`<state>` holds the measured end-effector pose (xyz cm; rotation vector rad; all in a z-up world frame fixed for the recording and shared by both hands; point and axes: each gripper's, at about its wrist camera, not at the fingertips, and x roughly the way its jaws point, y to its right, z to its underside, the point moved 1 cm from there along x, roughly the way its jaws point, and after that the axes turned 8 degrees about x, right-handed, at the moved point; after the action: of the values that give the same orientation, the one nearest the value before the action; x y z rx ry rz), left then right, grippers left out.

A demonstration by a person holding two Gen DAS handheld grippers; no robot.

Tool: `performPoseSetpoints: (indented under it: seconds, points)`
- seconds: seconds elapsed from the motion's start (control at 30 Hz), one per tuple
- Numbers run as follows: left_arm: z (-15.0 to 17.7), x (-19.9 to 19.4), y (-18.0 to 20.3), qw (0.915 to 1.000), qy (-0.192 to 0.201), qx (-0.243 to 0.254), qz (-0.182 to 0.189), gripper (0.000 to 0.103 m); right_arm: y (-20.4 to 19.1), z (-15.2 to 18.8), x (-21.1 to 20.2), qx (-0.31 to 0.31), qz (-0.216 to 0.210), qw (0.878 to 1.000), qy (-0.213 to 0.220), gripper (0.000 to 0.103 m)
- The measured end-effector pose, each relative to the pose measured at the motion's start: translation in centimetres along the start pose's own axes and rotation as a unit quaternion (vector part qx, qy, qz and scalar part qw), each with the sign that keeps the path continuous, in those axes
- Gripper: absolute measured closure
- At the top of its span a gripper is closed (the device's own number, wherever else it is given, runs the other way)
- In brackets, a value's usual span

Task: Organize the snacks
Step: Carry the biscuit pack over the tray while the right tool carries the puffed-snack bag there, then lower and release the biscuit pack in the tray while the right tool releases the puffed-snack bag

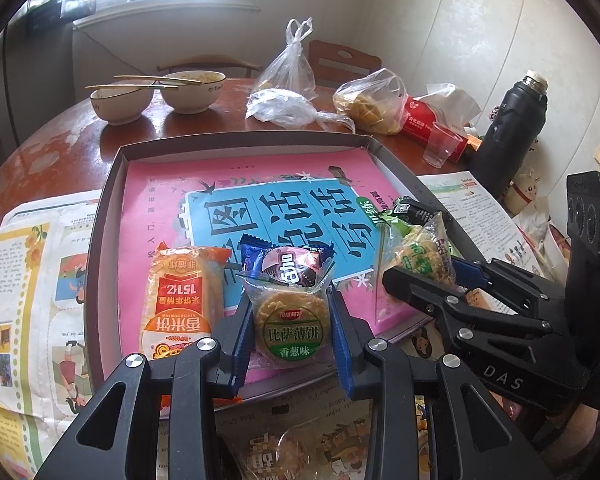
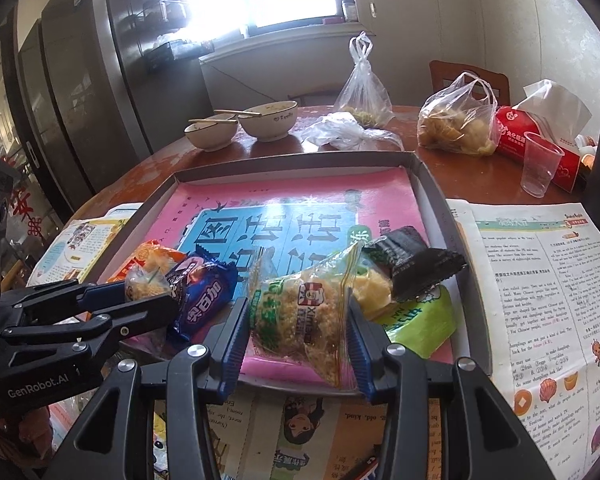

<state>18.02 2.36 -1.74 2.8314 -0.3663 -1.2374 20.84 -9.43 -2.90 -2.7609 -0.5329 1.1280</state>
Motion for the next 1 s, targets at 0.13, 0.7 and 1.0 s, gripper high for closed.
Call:
performPoseSetpoints:
  seconds: [0.13, 0.7, 1.0]
  points:
    - [0.0, -0.02, -0.05, 1.0, 0.0, 0.001, -0.001, 0.067, -0.3, 0.14, -0.01, -0.005, -0.007, 1.0, -0.002, 0.057]
    - [-0.18, 0.25, -0.19, 1.0, -0.002, -0.004, -0.003, 0.067, 0.06, 0.02, -0.23, 0.008, -0.01, 1.0, -0.002, 0.055]
    - [0.01, 0.02, -0.41, 1.0, -0.003, -0.007, -0.006, 0.067, 0.11, 0.2, -0.7, 0.007, -0.015, 1.0, -0.005, 0.055]
